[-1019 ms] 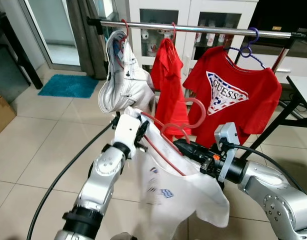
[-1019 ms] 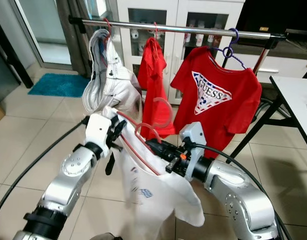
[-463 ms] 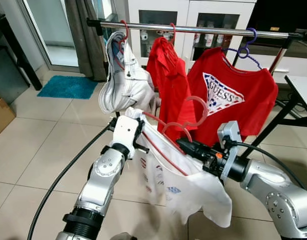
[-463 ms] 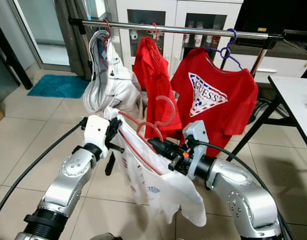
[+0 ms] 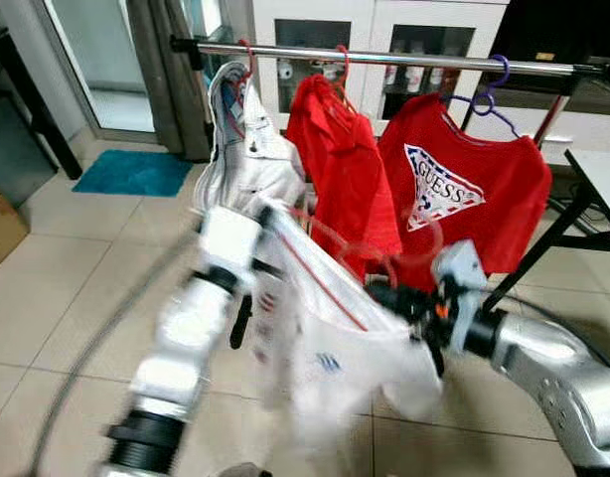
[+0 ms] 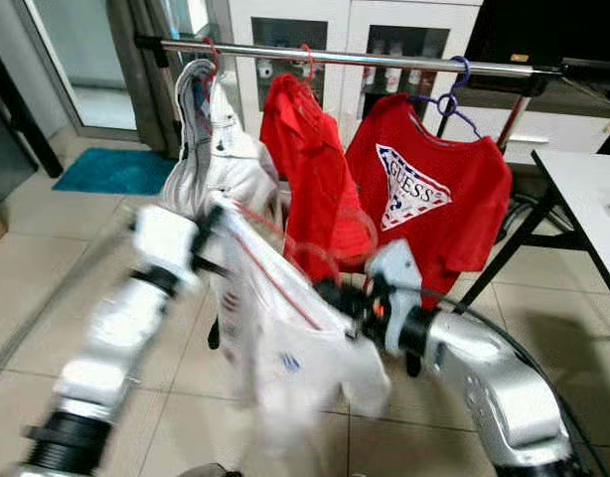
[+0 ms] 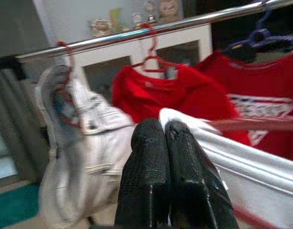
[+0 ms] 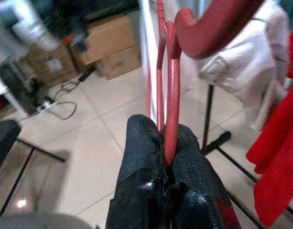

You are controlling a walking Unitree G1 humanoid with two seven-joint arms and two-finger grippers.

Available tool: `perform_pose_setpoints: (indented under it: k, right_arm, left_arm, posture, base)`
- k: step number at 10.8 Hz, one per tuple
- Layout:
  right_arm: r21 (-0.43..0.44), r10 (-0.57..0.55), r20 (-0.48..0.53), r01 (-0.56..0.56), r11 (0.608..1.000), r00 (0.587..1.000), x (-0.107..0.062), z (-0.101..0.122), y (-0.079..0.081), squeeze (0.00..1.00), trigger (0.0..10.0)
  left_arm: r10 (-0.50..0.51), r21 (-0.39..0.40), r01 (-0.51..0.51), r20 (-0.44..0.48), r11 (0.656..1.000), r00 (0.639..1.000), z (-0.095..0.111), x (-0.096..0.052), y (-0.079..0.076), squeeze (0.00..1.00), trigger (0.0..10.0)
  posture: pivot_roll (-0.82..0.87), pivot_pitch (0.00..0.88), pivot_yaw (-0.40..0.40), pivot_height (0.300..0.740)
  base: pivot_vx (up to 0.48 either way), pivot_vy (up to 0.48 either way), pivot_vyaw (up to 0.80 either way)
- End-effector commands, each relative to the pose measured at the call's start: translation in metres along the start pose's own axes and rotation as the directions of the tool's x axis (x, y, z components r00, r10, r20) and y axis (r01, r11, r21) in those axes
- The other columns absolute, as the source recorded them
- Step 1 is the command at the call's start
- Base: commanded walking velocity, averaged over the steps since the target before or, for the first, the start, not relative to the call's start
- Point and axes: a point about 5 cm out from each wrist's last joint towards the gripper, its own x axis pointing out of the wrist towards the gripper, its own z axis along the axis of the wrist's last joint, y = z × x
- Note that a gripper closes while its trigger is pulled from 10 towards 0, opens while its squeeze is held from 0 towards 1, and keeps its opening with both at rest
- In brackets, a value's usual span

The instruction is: Hang hanger

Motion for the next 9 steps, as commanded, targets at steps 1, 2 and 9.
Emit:
perform_pose_setpoints:
  k: [1,2,9]
  right_arm:
    - [-0.008,0.014,-0.036,-0.014,1.000,0.999,-0.003,-0.004,0.001,0.00,0.0]
    - [-0.024,0.052,-0.068,-0.054,0.998,0.996,-0.007,-0.007,0.003,0.00,0.0]
    - [-0.062,-0.018,-0.090,0.012,0.998,0.996,0.002,0.004,-0.005,0.00,0.0]
  left_arm:
    - [0.066,0.031,-0.067,0.030,0.997,0.997,0.011,0.002,0.017,0.00,0.0]
    - [0.068,0.070,-0.066,-0.028,0.995,0.997,0.008,0.000,0.035,0.00,0.0]
    - [-0.412,0.133,0.435,-0.169,0.891,0.896,-0.010,0.000,-0.038,0.00,0.0]
  posture:
    - [-0.06,0.000,0.018,0.740]
    - [-0.06,0.000,0.018,0.740]
    - [-0.06,0.000,0.022,0.740]
  base:
    - [0.000,0.000,0.00]
    - [0.000,0.000,0.00]
    - [0.000,0.000,0.00]
